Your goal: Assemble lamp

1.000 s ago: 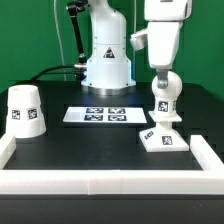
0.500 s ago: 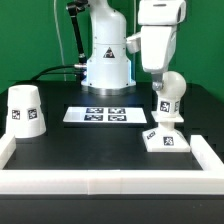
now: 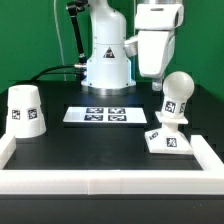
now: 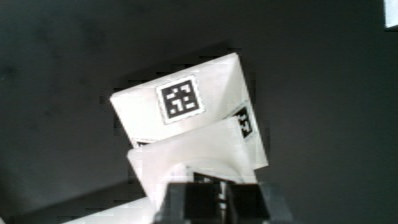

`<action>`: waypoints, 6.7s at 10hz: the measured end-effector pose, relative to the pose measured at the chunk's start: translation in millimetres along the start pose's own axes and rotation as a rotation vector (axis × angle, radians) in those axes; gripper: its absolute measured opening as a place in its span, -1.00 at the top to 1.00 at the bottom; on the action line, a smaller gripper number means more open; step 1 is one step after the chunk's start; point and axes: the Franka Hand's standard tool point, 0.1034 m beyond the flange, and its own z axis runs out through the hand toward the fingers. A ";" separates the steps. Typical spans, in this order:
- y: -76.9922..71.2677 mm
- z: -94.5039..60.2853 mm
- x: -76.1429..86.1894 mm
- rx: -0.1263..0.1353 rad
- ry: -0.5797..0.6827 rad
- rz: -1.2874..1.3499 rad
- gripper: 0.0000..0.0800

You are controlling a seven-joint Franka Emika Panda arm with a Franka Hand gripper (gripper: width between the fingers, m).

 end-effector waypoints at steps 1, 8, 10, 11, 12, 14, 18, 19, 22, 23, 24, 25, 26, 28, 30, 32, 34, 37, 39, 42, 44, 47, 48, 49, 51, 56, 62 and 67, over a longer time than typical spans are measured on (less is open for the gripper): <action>0.1 0.1 -0.3 0.000 0.000 0.001 0.98; 9.2 -3.4 -7.8 -0.009 0.004 -0.001 0.25; 10.4 -4.4 -7.1 -0.012 0.006 0.007 -0.18; 9.2 -4.2 -5.1 -0.011 0.006 0.004 -0.18; 8.3 -4.3 -2.7 -0.011 0.007 0.005 -0.58; 8.8 -6.5 4.1 -0.015 0.011 0.001 -0.71; 11.3 -4.2 23.0 -0.015 0.020 0.039 -0.75; 12.1 -2.1 27.1 -0.012 0.022 0.046 -0.75; 13.9 0.1 28.6 -0.010 0.023 0.049 -0.75; 15.4 0.1 25.7 -0.010 0.022 0.054 -0.72; 15.0 0.5 25.5 -0.009 0.022 0.057 -0.72; 15.2 0.4 25.3 -0.009 0.022 0.057 -0.44; 15.3 0.4 25.2 -0.009 0.022 0.057 -0.44; 15.3 0.4 25.2 -0.009 0.023 0.093 -0.44; 15.3 0.3 25.6 -0.009 0.024 0.149 -0.44; 13.7 0.0 29.9 -0.008 0.026 0.334 -0.44; 14.1 0.1 29.2 -0.006 0.027 0.485 -0.45; 14.4 -0.3 29.0 -0.004 0.028 0.665 -0.45; 14.5 -0.6 29.0 -0.003 0.029 0.817 -0.45; 14.8 -0.6 28.1 0.000 0.030 1.026 -0.45; 15.0 -0.8 27.8 0.002 0.030 1.151 -0.45; 14.5 -0.3 27.2 0.007 0.029 1.372 -0.45; 14.0 -0.2 27.2 0.009 0.026 1.451 -0.45; 13.7 -0.2 27.2 0.012 0.025 1.514 -0.45; 14.2 0.5 27.8 0.017 0.023 1.634 -0.45; 12.9 0.8 29.7 0.039 0.024 1.908 -0.45; 15.1 1.1 32.4 0.104 0.013 2.368 -0.45; 14.6 0.9 34.9 0.132 0.008 2.493 -0.49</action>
Offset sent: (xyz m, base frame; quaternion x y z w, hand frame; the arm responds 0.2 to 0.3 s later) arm 0.0000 0.0000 0.0000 0.0000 0.0000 0.0000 1.0000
